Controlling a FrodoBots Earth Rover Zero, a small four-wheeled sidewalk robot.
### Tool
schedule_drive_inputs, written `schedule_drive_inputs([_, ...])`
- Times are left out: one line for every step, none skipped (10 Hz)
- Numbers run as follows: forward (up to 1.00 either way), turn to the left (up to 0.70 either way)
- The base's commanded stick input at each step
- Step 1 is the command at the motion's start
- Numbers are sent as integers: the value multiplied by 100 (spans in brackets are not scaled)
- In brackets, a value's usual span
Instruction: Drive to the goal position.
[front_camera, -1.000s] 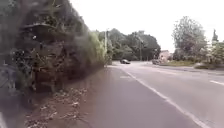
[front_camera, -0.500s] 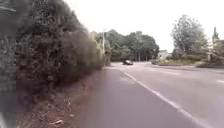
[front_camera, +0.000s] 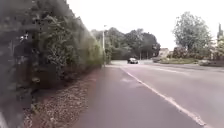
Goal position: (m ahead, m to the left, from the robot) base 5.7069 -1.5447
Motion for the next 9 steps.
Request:
schedule_drive_inputs([100, 0])
schedule_drive_inputs([100, 0])
schedule_drive_inputs([100, 0])
schedule_drive_inputs([100, 0])
schedule_drive_inputs([100, 0])
schedule_drive_inputs([100, 0])
schedule_drive_inputs([100, 0])
schedule_drive_inputs([100, 0])
schedule_drive_inputs([100, 0])
